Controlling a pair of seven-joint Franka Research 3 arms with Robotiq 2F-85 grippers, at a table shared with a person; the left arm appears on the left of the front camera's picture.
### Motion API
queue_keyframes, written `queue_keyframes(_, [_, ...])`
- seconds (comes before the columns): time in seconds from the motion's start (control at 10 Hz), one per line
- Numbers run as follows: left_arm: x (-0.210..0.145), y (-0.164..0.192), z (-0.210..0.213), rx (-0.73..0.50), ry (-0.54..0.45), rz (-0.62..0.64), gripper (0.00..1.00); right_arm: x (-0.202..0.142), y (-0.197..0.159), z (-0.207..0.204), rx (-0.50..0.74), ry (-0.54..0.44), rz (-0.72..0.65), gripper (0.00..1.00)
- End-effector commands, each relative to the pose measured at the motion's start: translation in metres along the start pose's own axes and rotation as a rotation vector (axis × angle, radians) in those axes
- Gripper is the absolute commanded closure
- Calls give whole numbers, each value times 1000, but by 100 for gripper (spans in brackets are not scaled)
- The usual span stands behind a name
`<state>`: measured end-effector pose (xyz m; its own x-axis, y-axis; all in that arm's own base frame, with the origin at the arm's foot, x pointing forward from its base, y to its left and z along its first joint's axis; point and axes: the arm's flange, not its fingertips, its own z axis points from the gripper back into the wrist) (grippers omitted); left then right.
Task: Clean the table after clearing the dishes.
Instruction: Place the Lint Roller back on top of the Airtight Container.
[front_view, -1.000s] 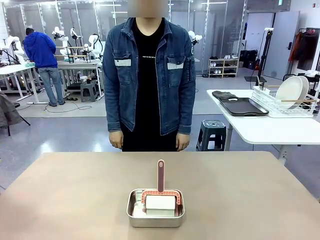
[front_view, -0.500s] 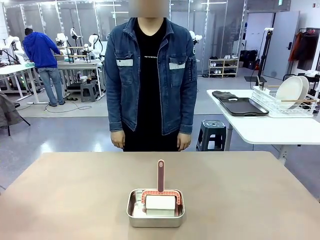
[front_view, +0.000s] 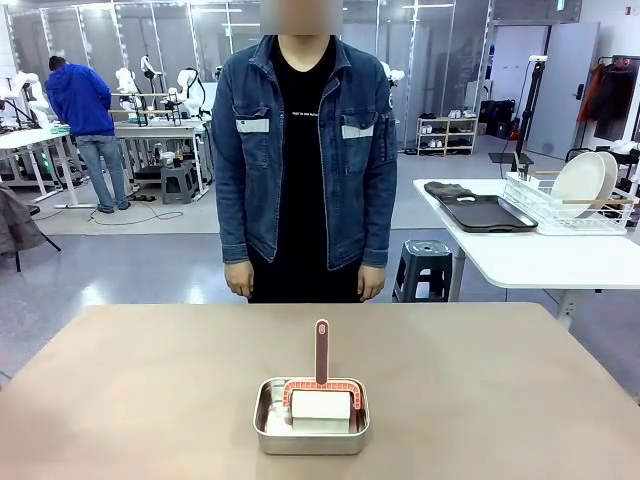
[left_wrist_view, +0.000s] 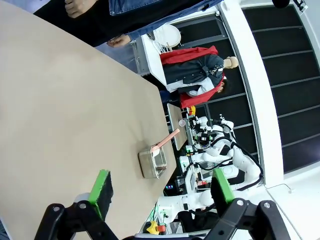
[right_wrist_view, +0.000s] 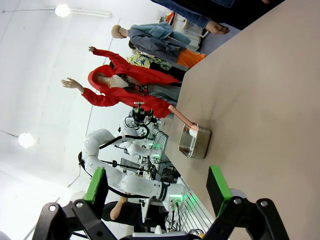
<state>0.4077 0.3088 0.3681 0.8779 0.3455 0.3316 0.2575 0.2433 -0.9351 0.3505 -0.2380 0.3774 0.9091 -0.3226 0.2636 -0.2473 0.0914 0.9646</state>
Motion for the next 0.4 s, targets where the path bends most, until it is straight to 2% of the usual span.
queue_keyframes(0.0, [0, -2, 3, 0, 0, -3, 0, -1, 3, 0, 4, -1, 7, 0])
queue_keyframes(0.3, [0, -2, 3, 0, 0, -3, 0, -1, 3, 0, 4, -1, 7, 0])
